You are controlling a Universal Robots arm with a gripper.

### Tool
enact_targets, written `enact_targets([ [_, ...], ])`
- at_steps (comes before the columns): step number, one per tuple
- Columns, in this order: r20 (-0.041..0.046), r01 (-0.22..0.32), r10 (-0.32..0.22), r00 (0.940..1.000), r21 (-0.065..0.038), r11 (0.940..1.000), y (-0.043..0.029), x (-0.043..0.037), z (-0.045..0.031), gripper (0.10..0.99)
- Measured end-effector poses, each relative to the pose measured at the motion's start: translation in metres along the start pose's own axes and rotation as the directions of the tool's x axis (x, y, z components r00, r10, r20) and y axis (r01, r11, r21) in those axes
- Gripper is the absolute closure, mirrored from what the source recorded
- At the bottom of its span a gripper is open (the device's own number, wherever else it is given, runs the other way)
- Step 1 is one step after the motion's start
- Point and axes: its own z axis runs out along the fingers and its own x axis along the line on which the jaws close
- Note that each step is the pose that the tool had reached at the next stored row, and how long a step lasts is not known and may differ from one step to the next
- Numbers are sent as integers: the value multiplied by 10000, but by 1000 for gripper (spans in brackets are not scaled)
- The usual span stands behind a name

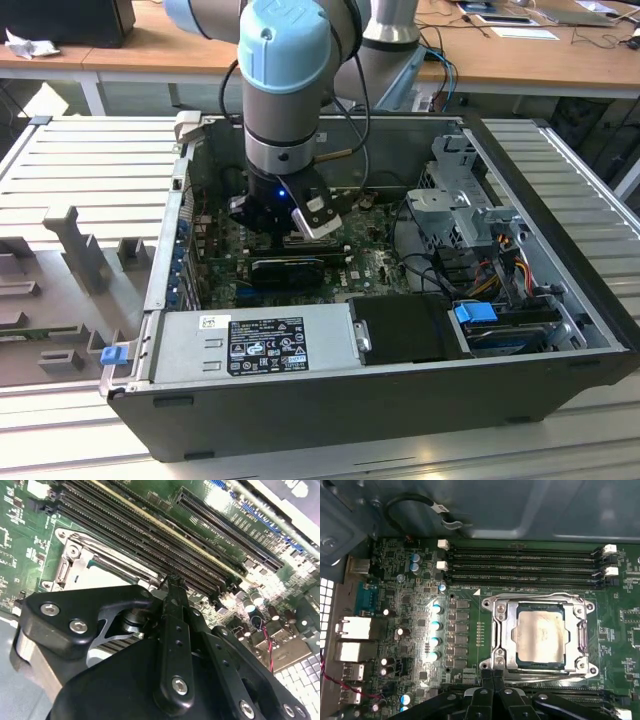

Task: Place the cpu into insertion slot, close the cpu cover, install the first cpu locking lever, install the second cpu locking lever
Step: 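Install the second cpu locking lever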

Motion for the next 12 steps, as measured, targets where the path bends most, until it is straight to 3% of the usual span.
enact_targets([
  [5, 4, 4, -4, 10000, -178, 9998, -7, 31, 36, 980],
  [9, 13, 8, -7, 10000, -462, 9989, -16, 33, 89, 980],
  [12, 19, 11, -10, 10000, -497, 9988, -14, 36, 86, 980],
])
